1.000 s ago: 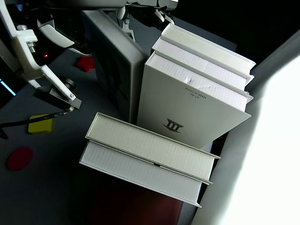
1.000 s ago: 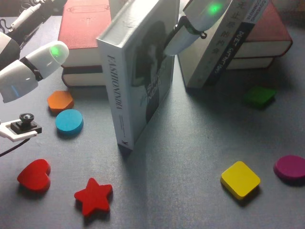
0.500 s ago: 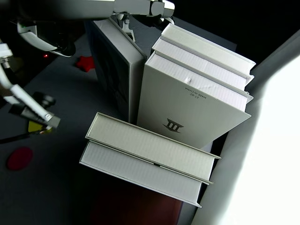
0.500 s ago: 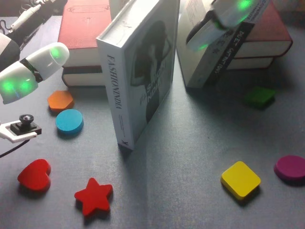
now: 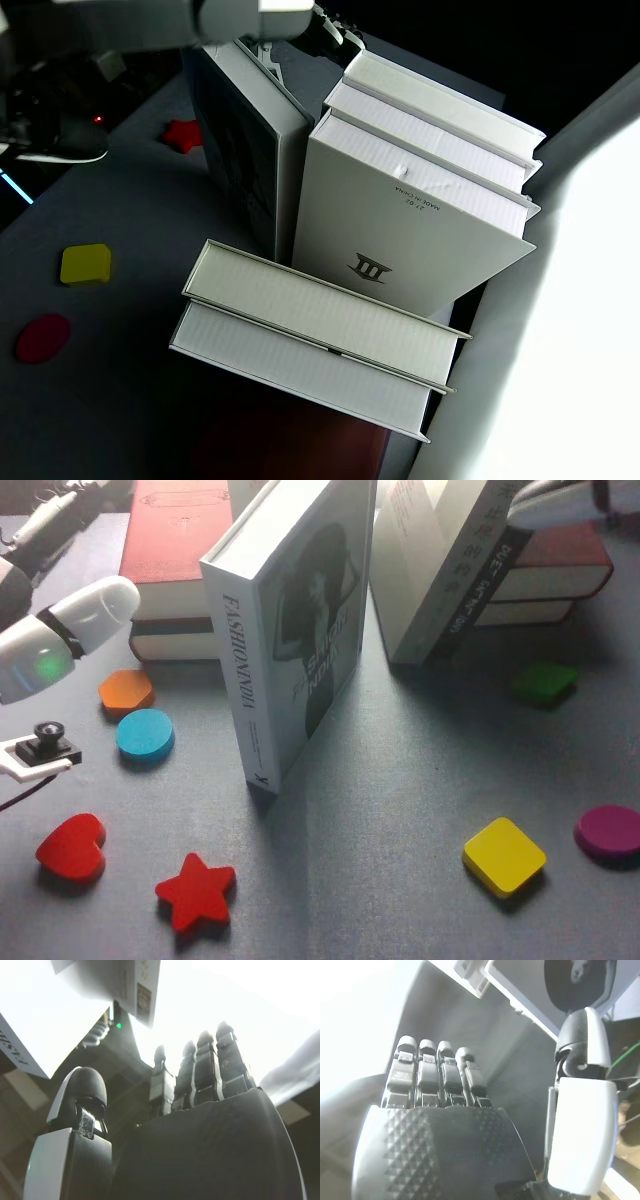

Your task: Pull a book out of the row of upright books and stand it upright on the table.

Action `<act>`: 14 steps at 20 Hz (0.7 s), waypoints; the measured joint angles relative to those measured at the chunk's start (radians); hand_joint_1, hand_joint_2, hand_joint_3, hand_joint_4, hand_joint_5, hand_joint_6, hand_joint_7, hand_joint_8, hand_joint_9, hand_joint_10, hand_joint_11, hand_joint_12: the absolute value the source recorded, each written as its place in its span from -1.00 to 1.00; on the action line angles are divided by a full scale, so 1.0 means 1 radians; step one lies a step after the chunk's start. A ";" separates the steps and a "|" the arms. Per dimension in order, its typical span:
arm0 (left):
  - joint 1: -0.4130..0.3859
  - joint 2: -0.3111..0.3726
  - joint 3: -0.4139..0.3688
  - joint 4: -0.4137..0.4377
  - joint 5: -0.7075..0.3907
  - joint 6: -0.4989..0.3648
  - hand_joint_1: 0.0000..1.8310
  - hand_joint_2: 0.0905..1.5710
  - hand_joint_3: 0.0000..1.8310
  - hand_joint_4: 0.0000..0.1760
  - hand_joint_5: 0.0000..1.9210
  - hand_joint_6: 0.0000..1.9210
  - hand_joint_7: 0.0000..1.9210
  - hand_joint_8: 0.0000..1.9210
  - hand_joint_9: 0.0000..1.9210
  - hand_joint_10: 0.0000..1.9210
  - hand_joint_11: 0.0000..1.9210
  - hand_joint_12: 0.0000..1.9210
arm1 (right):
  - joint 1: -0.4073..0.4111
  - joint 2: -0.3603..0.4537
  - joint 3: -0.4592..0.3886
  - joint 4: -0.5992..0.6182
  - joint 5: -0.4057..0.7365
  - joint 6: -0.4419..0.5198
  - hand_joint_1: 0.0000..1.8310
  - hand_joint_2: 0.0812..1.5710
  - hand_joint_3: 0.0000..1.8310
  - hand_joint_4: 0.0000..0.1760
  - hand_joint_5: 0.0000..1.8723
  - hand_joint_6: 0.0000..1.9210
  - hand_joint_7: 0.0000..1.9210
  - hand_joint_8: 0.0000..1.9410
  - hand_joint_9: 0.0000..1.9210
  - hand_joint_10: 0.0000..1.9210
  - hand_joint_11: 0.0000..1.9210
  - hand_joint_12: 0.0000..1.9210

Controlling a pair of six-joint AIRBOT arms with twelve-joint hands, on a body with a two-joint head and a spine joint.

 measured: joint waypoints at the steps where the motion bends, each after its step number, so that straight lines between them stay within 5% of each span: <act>1: 0.000 0.003 -0.004 -0.010 -0.011 0.000 -0.60 0.73 -1.00 -0.40 -0.82 -1.00 -0.98 -1.00 -1.00 -1.00 -0.97 -0.98 | -0.027 0.014 0.000 0.086 0.013 -0.040 -0.24 0.43 -0.97 -0.26 -1.00 -1.00 -1.00 -1.00 -1.00 -1.00 -1.00 -1.00; 2: 0.001 0.005 -0.005 -0.011 -0.020 0.002 -0.62 0.73 -1.00 -0.58 -0.87 -1.00 -0.99 -1.00 -1.00 -1.00 -0.97 -0.97 | -0.055 0.027 0.000 0.158 0.029 -0.072 -0.40 0.52 -0.95 -0.26 -1.00 -1.00 -1.00 -1.00 -1.00 -1.00 -1.00 -1.00; 3: 0.006 0.008 -0.006 -0.008 -0.026 0.003 -0.62 0.72 -1.00 -0.69 -0.89 -1.00 -0.99 -0.99 -1.00 -1.00 -0.99 -0.84 | -0.087 0.036 0.000 0.232 0.052 -0.106 -0.65 0.46 -0.98 -0.70 -1.00 -1.00 -1.00 -1.00 -1.00 -1.00 -1.00 -1.00; 4: 0.010 0.010 -0.011 -0.014 -0.034 0.006 -0.67 0.72 -1.00 -0.44 -0.94 -1.00 -1.00 -1.00 -1.00 -1.00 -1.00 -0.84 | -0.140 0.048 0.000 0.326 0.087 -0.154 -0.83 0.52 -0.97 -1.00 -1.00 -1.00 -1.00 -1.00 -1.00 -1.00 -1.00 -1.00; 7: 0.010 0.010 -0.011 -0.016 -0.042 0.006 -0.75 0.72 -1.00 -0.40 -1.00 -1.00 -1.00 -1.00 -1.00 -1.00 -1.00 -0.97 | -0.257 0.066 -0.006 0.507 0.179 -0.212 -0.92 0.64 -0.95 -1.00 -1.00 -1.00 -1.00 -1.00 -1.00 -1.00 -1.00 -1.00; 10: 0.010 0.014 -0.017 -0.021 -0.057 0.006 -0.75 0.73 -1.00 -0.04 -1.00 -1.00 -1.00 -1.00 -1.00 -1.00 -1.00 -1.00 | -0.409 0.079 -0.016 0.713 0.330 -0.279 -0.94 0.64 -0.97 -1.00 -1.00 -1.00 -1.00 -1.00 -1.00 -1.00 -1.00 -1.00; 11: 0.010 0.014 -0.017 -0.023 -0.059 0.006 -0.76 0.73 -1.00 -0.14 -1.00 -1.00 -1.00 -1.00 -1.00 -1.00 -1.00 -1.00 | -0.455 0.080 -0.018 0.760 0.375 -0.284 -0.95 0.64 -0.98 -1.00 -1.00 -1.00 -1.00 -1.00 -1.00 -1.00 -1.00 -1.00; 13: 0.010 0.014 -0.019 -0.025 -0.064 0.008 -0.69 0.76 -0.99 -0.01 -1.00 -1.00 -1.00 -1.00 -1.00 -1.00 -1.00 -1.00 | -0.583 0.080 -0.029 0.881 0.509 -0.294 -1.00 0.67 -0.97 -1.00 -1.00 -1.00 -1.00 -1.00 -1.00 -1.00 -1.00 -1.00; 14: 0.010 0.014 -0.021 -0.028 -0.068 0.008 -0.71 0.75 -1.00 0.18 -1.00 -1.00 -1.00 -1.00 -1.00 -1.00 -1.00 -1.00 | -0.611 0.080 -0.030 0.904 0.540 -0.295 -1.00 0.67 -0.98 -1.00 -1.00 -1.00 -1.00 -1.00 -1.00 -1.00 -1.00 -1.00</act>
